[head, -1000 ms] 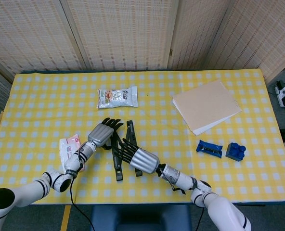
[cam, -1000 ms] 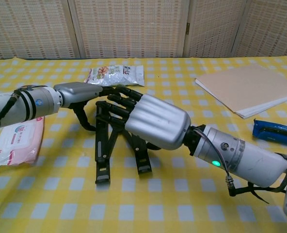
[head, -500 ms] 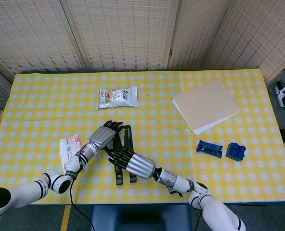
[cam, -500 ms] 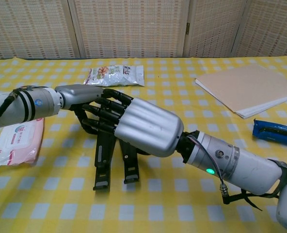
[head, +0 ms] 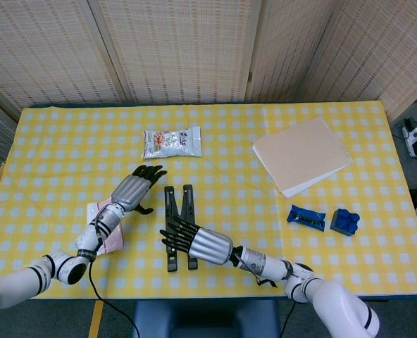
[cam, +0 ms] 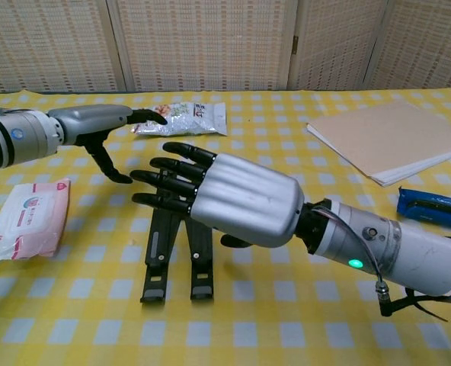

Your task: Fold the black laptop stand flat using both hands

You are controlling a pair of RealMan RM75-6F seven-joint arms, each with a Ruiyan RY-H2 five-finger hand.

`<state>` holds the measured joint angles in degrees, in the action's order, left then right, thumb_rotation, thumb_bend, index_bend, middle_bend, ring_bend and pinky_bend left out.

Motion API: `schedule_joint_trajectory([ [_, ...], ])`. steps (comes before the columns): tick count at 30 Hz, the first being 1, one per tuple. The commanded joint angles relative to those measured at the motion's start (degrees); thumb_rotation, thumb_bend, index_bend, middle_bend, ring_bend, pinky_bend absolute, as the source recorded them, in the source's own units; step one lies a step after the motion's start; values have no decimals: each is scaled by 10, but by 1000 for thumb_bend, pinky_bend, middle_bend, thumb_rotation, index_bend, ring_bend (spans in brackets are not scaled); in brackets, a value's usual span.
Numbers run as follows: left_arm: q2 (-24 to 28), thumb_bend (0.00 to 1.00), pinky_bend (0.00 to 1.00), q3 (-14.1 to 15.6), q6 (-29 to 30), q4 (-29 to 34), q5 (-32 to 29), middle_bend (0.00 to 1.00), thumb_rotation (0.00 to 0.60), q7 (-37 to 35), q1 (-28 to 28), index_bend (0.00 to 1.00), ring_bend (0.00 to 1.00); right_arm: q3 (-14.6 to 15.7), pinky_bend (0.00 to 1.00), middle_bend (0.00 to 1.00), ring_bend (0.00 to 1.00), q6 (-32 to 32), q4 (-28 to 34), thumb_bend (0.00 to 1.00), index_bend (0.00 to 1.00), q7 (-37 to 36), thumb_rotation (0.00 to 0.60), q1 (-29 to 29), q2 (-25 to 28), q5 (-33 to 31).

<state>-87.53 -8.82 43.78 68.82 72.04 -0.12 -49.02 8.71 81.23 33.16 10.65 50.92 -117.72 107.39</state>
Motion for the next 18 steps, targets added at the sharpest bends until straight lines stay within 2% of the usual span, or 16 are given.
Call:
schedule_joint_trajectory([
  [1,31,230,0,-1,26,32,9,40,600,-18,19,63,0,-16,0,0,0,-169,259,171,0,44,600,69,145,-34],
  [4,55,230,0,0,45,55,16,40,600,-34,34,63,0,-40,0,0,0,-277,376,171,0,101,600,104,211,-74],
  [8,83,229,0,5,60,76,26,40,600,-48,49,63,0,-73,0,0,0,-380,450,170,0,173,600,137,250,-125],
  [14,101,230,0,11,73,85,33,40,600,-66,65,63,0,-103,0,1,0,-465,461,171,0,247,600,162,246,-188],
  [18,105,230,0,14,75,80,36,40,600,-79,71,63,0,-112,0,2,0,-483,451,171,0,276,600,168,234,-213],
])
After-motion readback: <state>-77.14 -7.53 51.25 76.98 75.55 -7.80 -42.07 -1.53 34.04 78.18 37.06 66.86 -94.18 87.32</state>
